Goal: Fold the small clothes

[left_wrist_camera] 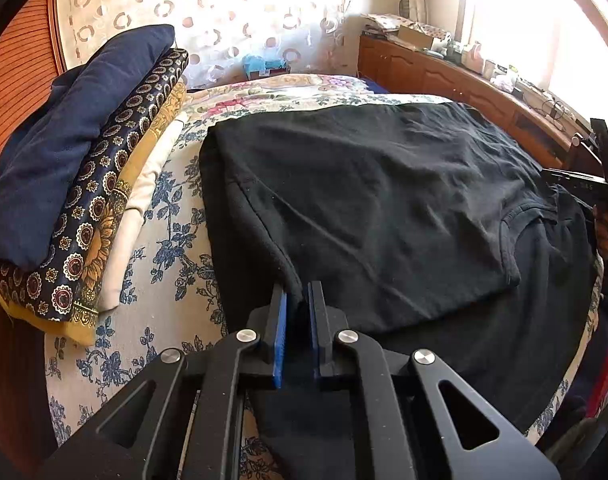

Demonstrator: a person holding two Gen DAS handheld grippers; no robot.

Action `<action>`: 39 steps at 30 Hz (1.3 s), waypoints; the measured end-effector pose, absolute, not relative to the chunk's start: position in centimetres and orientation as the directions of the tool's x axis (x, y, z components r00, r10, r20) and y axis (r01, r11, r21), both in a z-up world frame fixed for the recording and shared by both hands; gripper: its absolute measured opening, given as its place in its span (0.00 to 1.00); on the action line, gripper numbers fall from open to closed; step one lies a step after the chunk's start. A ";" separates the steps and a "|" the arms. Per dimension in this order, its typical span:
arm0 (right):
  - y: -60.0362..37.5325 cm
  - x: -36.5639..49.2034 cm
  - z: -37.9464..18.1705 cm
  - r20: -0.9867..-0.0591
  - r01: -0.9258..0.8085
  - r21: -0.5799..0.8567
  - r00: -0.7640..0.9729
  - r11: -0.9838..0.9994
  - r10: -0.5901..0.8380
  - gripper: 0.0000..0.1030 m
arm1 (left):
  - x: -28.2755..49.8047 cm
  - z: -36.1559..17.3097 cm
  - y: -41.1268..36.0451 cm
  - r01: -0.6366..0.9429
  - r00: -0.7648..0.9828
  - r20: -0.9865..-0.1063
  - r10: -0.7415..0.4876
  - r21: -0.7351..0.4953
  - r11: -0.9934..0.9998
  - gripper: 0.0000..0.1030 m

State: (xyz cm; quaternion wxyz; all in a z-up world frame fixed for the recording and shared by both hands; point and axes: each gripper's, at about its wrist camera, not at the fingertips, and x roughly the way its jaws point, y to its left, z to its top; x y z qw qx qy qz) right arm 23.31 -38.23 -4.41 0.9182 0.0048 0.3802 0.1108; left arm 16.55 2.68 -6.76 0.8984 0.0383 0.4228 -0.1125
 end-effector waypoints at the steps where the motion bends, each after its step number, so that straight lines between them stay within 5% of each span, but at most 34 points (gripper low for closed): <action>1: -38.0 23.4 -4.6 -0.700 -0.214 0.093 0.681 0.972 0.217 0.50 | 16.9 -7.0 2.6 0.235 0.605 -0.778 -0.170 -0.030 0.972 0.10; 5: -37.0 23.1 -4.8 -0.704 -0.257 0.067 0.672 0.964 0.228 0.40 | 17.1 -7.3 2.6 0.242 0.591 -0.787 -0.176 -0.035 0.970 0.10; 9: -37.1 23.0 -4.5 -0.699 -0.301 0.063 0.668 0.952 0.257 0.13 | 16.3 -5.8 2.6 0.243 0.636 -0.748 -0.189 -0.037 0.969 0.06; 27: -40.6 13.9 4.6 -0.536 -0.411 0.044 0.760 0.911 0.368 0.10 | 8.4 4.4 4.3 0.324 0.765 -0.544 -0.344 -0.136 0.936 0.06; 39: -42.9 10.9 -4.0 -0.696 -0.373 0.085 0.641 0.924 0.323 0.11 | 6.2 -3.9 4.8 0.248 0.664 -0.701 -0.259 -0.120 0.961 0.06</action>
